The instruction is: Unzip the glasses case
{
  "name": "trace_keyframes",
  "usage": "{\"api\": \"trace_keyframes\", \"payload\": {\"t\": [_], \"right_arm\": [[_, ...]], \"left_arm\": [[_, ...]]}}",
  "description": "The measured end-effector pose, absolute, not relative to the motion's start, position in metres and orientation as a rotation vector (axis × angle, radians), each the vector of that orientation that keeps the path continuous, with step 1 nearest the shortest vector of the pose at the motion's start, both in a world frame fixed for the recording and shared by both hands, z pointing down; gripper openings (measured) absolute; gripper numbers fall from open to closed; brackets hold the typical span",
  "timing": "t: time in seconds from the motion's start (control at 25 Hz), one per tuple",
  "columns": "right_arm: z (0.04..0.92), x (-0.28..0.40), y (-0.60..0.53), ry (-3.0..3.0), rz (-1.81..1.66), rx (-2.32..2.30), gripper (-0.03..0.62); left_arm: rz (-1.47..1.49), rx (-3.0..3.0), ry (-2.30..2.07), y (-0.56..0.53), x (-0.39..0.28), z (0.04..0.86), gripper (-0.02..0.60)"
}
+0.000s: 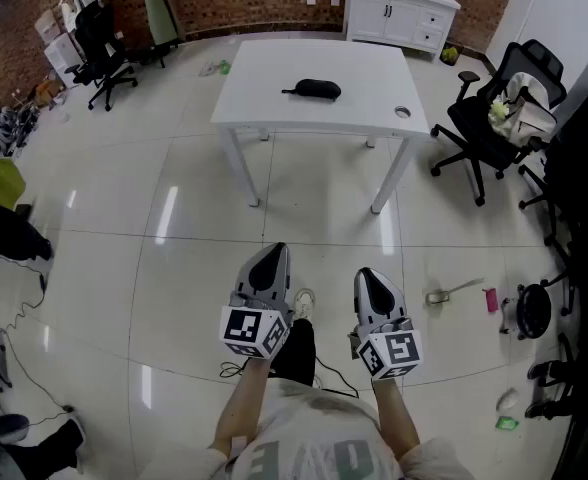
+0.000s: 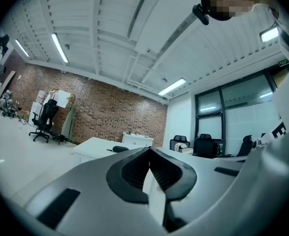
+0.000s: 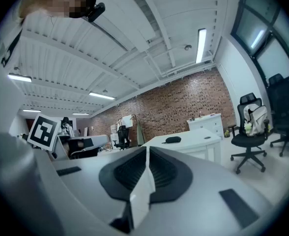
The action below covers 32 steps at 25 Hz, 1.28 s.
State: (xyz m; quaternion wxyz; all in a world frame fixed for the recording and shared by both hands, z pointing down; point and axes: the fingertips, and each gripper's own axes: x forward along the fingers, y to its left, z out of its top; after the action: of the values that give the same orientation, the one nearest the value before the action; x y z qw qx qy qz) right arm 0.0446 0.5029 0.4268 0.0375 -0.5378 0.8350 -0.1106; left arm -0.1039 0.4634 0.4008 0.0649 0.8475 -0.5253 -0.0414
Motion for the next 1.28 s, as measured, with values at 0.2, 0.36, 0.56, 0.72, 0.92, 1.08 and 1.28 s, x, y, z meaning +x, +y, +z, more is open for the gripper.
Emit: {"api": "trace_keyframes", "payload": {"t": [0.2,0.36,0.56,0.72,0.92,1.08,1.28], "right_arm": [[0.451,0.04,0.358,2.572,-0.341,-1.664,0.0],[0.437,0.035,0.201,2.598,-0.313,-1.689,0.002],[0.418,0.028,0.045,2.581,-0.29,-1.707,0.0],[0.424,0.033,-0.041,2.612,-0.322,-1.687,0.0],[0.451,0.039,-0.116,2.717,-0.384,-1.627,0.002],[0.509,0.038,-0.151,2.866,-0.572,-1.641,0.011],[0.574,0.035,-0.178,3.041,-0.748,-1.682,0.109]], "left_arm": [[-0.119,2.549,-1.554,0.315,-0.108,0.433,0.006],[-0.093,2.573,-1.515,0.16,-0.106,0.422,0.006],[-0.072,2.61,-1.485,0.002,-0.096,0.399,0.006],[-0.035,2.58,-1.462,-0.075,-0.077,0.408,0.006],[0.052,2.52,-1.468,-0.143,-0.062,0.434,0.006],[0.211,2.519,-1.416,-0.193,-0.048,0.464,0.006],[0.408,2.501,-1.335,-0.248,-0.028,0.512,0.006]]}}
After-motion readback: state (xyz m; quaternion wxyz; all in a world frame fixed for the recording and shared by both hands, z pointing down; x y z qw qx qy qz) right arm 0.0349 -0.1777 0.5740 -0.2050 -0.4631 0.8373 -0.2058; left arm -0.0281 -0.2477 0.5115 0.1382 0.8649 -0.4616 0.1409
